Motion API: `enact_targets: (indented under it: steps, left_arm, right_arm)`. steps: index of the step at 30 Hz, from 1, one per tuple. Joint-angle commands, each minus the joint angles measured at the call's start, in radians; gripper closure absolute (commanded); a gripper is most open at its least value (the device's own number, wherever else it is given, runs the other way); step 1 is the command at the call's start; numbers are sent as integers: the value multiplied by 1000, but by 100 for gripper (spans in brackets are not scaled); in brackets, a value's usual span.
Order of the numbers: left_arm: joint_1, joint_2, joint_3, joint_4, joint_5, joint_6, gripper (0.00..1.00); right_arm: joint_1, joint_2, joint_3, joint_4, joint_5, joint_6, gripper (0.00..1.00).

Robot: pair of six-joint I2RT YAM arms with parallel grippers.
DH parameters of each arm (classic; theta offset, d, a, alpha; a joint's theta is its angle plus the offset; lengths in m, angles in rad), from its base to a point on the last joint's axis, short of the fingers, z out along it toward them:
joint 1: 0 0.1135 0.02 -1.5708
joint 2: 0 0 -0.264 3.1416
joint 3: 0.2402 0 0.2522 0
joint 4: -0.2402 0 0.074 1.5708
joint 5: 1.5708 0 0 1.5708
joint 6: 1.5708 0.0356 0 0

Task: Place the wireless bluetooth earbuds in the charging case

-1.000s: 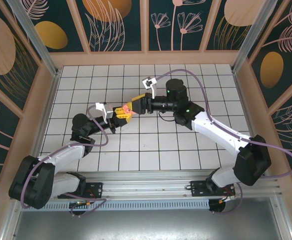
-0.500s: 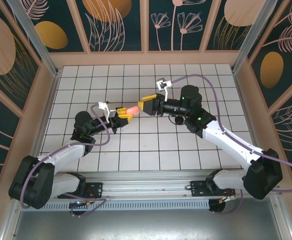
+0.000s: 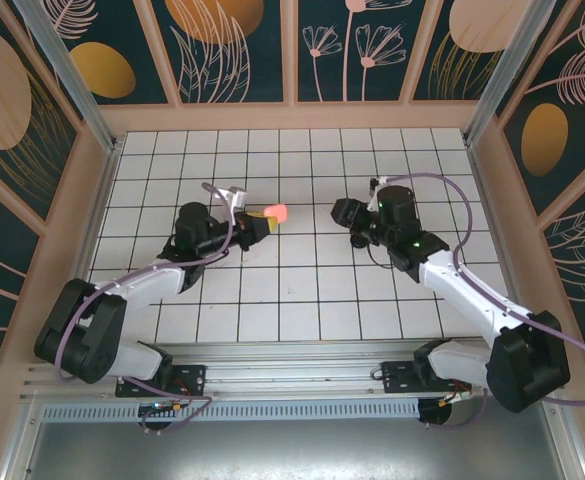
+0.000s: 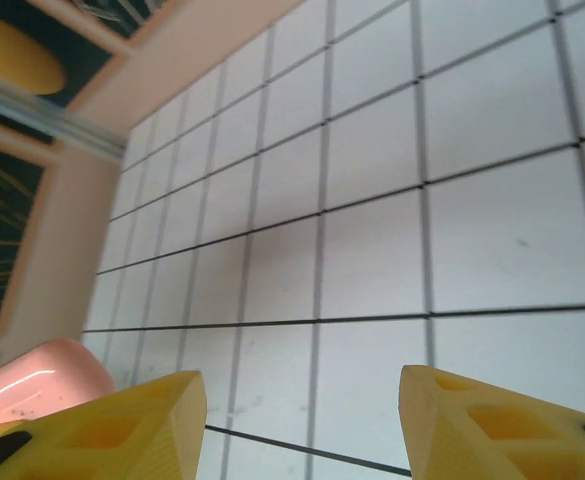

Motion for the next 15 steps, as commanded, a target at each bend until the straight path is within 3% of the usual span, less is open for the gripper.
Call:
enact_targets:
  steps: [1,9,15]
  left_arm:
    - [-71,53,76,-121,-84,-139,84]
    - [-213,327,266,-198,-120,-297,82]
    - [-261,503,452,-296,-104,-330,81]
  right_arm:
    - [-30,-54,-47,-1,55,41,46]
    - [-74,-111,-124,-25,61,23,46]
    - [-83,-152,-159,-28,50,30,46]
